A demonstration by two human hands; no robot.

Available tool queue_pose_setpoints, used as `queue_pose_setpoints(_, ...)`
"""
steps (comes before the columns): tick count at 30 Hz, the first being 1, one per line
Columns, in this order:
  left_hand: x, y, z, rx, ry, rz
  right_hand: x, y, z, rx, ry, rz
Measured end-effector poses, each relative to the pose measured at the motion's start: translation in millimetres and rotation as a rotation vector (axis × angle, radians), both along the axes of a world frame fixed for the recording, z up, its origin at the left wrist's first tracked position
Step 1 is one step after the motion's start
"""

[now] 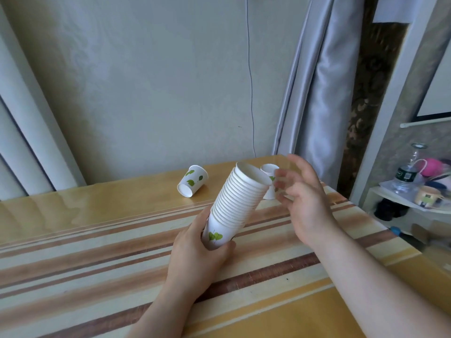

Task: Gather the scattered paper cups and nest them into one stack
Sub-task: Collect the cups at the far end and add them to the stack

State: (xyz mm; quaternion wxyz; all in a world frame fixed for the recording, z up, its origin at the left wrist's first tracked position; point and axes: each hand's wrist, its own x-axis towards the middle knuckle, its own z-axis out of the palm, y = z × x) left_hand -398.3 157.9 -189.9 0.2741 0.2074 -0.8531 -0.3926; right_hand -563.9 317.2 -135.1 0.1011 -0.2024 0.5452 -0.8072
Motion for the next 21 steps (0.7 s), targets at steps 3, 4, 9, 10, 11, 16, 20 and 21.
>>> queue_pose_setpoints(3,-2.5,-3.9,-2.8,0.007,0.023,0.098,-40.3,-20.6,-6.3,0.508,0.167,-0.259)
queue_pose_setpoints(4,-3.1,-4.7,-3.0,0.018,0.020,0.125,-54.5,-28.7,-8.1,0.661,0.210,-0.285)
queue_pose_setpoints(9,-4.6,-5.9,-5.8,0.013,0.021,0.157,-90.2,-56.0,-28.2,1.157,0.429,-0.182)
queue_pose_setpoints(10,-5.2,-6.3,-6.4,0.006,0.028,0.161,-90.0,-56.9,-32.8,1.112,0.466,-0.202)
queue_pose_setpoints(11,-5.9,-6.9,-7.8,-0.001,0.031,0.164,-86.1,-56.1,-36.0,1.027,0.493,-0.252)
queue_pose_setpoints(16,-5.4,-4.8,-6.0,0.007,0.035,0.152,-60.9,-45.6,-43.0,0.824,0.551,-0.510)
queue_pose_setpoints(20,-5.8,-4.0,-4.4,0.034,0.016,0.161,-51.2,-29.5,-32.8,1.129,0.500,-0.362)
queue_pose_setpoints(21,-5.7,-3.9,-4.0,0.041,0.016,0.161,-47.5,-26.9,-28.9,1.259,0.515,-0.299)
